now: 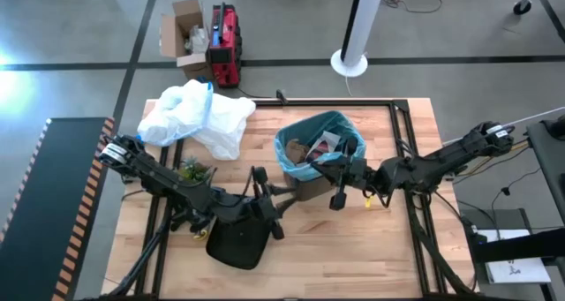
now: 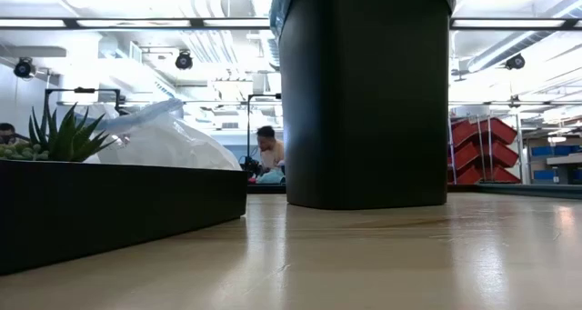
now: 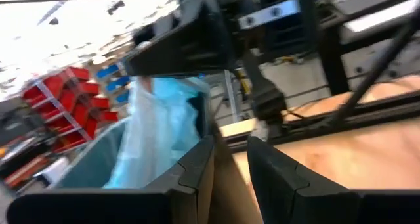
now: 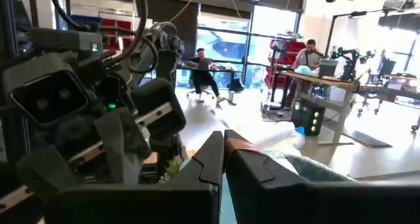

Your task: Place trash/remove bag and relplace

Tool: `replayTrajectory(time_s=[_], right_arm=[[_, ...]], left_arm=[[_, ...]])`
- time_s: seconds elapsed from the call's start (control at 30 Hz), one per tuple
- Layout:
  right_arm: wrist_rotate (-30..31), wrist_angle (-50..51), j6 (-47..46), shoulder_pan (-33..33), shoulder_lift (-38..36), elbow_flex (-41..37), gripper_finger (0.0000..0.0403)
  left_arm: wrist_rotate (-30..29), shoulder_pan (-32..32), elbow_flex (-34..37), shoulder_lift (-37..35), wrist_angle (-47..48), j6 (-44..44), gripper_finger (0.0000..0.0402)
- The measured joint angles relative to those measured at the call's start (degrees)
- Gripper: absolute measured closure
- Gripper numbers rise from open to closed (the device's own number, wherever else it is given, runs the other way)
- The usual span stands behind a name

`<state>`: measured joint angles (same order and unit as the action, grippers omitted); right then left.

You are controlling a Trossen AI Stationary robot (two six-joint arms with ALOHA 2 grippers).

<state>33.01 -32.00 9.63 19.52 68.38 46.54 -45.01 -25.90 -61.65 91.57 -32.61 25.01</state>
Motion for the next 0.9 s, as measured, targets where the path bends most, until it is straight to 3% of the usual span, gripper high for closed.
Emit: replayTrajectory(time_s=[0.37,0.63,0.9], right_arm=[[-2.9,0.1,1.0,-0.1,0.0,3.0,0.0403],[-1.1,4.8,1.7,-0.1,0.0,3.0,0.0403],[5.2,4.1,1.9,-0.1,-0.4,4.5,0.0403]], left_arm=[[-11.7,1.1,-4.8,0.0,1.0,7.6,0.0325],[-21.4,1.3,-5.2,-1.3,1.3,15.2,0.0317],[-20.1,1.7,-5.1,-3.7,4.1,13.5,0.0326]])
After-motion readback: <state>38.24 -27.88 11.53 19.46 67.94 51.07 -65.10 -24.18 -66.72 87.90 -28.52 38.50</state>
